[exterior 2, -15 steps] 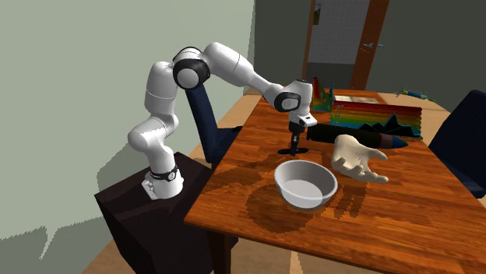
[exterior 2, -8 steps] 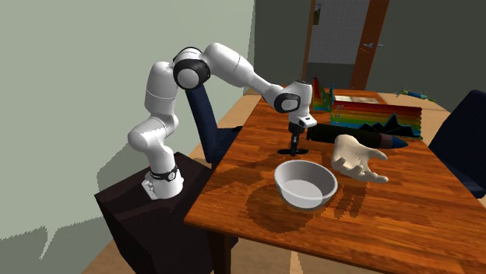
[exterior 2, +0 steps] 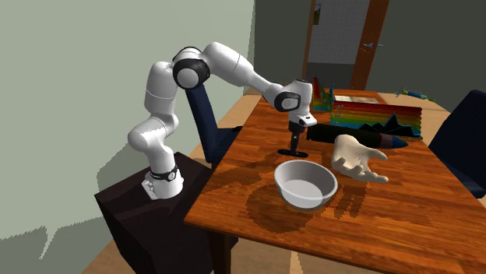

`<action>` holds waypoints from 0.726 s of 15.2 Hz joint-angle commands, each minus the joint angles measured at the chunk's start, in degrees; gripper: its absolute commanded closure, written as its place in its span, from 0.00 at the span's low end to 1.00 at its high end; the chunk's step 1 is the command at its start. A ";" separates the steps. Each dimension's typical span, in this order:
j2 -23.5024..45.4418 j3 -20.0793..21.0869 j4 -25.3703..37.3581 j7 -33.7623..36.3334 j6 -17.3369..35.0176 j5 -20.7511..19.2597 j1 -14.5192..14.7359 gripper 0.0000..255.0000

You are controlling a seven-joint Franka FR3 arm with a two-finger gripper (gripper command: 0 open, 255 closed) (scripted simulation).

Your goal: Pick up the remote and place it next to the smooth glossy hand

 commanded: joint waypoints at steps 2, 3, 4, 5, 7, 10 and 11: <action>-2.25 0.63 2.12 -0.91 -4.12 1.38 -0.39 0.00; -2.83 0.79 2.91 -1.15 -5.42 1.75 -0.47 0.00; -2.83 0.78 2.91 -1.15 -5.42 1.75 -0.46 0.00; -2.84 0.78 2.90 -1.16 -5.41 1.76 -0.46 0.00; -2.83 0.78 2.91 -1.15 -5.42 1.76 -0.46 0.00; -2.83 0.78 2.91 -1.15 -5.42 1.76 -0.46 0.00; -2.83 0.78 2.91 -1.15 -5.42 1.76 -0.46 0.00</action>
